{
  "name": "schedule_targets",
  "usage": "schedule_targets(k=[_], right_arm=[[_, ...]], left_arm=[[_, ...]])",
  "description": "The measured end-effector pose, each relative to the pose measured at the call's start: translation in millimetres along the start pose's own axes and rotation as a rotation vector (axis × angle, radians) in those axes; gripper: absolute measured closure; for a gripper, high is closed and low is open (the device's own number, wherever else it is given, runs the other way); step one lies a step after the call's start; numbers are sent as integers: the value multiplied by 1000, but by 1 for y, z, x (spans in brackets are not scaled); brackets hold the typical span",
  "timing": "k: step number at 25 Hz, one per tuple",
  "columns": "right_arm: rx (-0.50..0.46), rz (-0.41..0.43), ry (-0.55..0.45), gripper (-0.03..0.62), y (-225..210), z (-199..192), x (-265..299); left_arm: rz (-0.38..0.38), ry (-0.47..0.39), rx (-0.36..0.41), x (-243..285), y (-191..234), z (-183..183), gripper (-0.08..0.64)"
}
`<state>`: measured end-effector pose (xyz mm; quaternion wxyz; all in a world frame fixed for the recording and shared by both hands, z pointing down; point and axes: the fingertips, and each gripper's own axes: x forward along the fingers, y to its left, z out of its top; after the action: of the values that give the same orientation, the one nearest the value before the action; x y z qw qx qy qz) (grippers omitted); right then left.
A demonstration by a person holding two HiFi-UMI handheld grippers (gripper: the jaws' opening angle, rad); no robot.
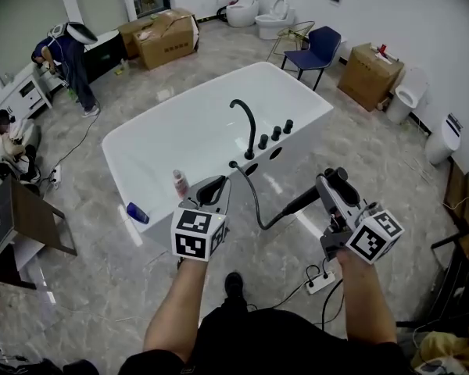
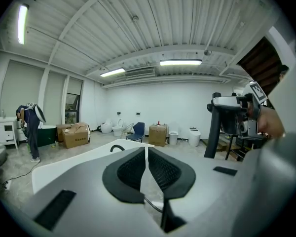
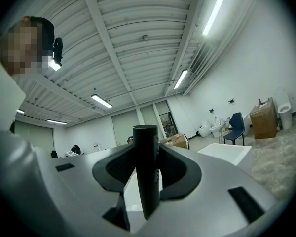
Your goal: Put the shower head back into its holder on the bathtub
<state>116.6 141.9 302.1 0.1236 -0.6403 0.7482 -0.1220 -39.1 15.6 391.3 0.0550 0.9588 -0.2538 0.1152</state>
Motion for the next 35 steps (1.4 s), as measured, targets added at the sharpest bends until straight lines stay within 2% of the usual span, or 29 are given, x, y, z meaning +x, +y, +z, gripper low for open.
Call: schedule_targets(k=[9, 16, 30, 35], right_arm=[[-10, -53, 48, 445, -14, -6, 49], [2, -71, 55, 443, -17, -9, 74], [1, 0, 25, 445, -40, 13, 131], [26, 49, 21, 445, -71, 18, 156]], left_arm=[[-33, 20, -41, 30, 41, -8, 528], [-65, 39, -36, 36, 56, -15, 528], [-71, 77, -45, 67, 69, -20, 528], [-52, 99, -46, 100, 69, -21, 528]])
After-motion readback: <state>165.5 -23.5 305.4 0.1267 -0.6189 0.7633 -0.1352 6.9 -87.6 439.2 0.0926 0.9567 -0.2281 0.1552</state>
